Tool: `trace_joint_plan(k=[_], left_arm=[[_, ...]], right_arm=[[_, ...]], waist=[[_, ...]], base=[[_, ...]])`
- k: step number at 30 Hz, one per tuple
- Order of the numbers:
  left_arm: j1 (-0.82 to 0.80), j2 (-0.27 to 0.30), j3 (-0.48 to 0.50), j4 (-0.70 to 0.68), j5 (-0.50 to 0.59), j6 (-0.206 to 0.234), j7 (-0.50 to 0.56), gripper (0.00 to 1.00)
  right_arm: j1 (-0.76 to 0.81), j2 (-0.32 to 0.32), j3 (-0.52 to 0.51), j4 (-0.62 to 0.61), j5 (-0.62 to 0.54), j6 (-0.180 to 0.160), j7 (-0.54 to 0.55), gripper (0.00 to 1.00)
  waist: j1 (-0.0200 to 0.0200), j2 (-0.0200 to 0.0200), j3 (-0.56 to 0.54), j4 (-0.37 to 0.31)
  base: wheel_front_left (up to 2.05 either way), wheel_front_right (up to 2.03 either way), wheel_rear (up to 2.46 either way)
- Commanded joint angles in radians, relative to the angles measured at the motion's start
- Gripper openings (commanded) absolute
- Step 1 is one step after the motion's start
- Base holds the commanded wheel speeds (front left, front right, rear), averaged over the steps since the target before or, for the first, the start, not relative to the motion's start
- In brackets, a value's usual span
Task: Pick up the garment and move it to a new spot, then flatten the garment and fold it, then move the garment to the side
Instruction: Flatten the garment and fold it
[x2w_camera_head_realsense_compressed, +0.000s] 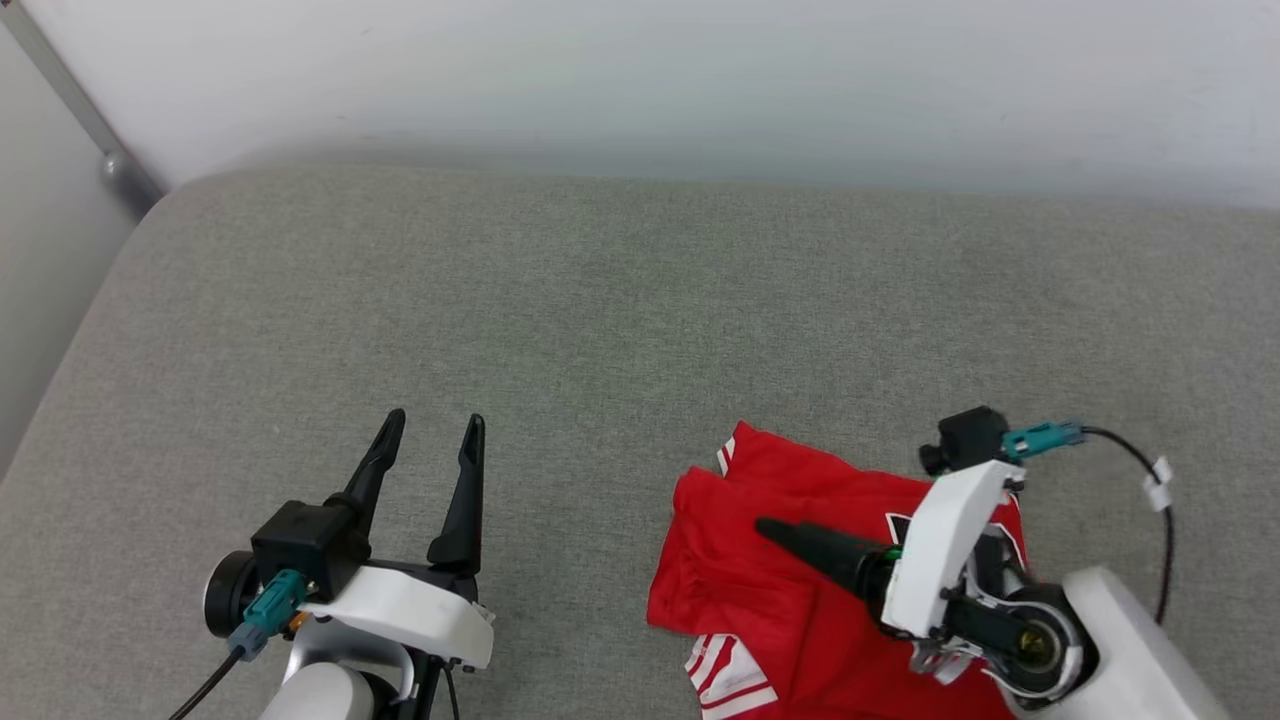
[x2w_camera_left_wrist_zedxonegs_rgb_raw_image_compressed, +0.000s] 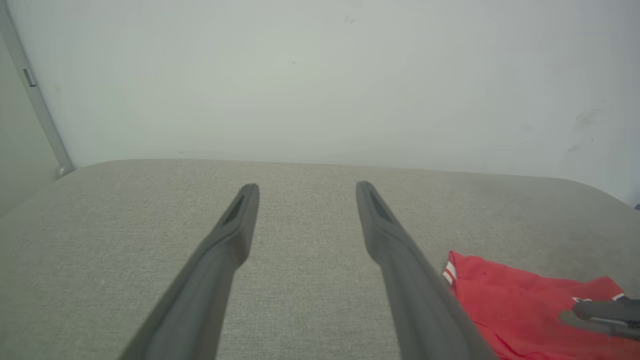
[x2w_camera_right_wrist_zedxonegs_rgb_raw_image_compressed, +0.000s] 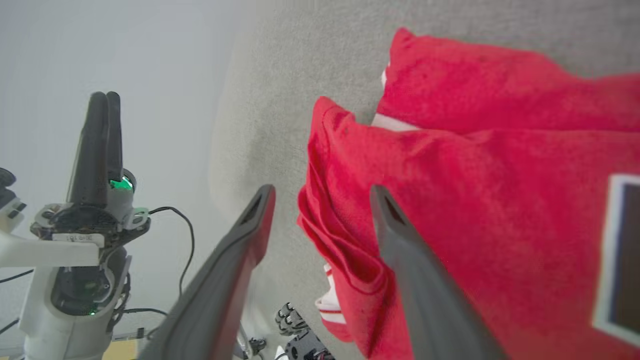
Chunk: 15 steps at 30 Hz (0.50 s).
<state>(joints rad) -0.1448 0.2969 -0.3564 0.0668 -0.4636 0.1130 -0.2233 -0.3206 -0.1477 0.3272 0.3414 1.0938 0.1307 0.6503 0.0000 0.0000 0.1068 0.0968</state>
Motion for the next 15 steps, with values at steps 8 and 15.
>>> trace_joint_plan(k=[8, 15], left_arm=[[0.006, -0.003, 0.017, 0.018, -0.006, 0.011, -0.019, 1.0], [0.029, -0.009, 0.038, 0.038, -0.013, 0.024, -0.03, 1.0]], right_arm=[[0.051, -0.222, 0.003, -0.072, -0.41, 0.0, -0.315, 1.0], [0.172, -0.213, -0.232, -0.122, -0.655, 0.0, -0.531, 1.0]], waist=[[0.0, 0.0, -0.007, -0.033], [0.0, 0.0, -0.036, -0.064]], base=[[0.0, 0.0, 0.0], [0.0, 0.0, 0.0]])
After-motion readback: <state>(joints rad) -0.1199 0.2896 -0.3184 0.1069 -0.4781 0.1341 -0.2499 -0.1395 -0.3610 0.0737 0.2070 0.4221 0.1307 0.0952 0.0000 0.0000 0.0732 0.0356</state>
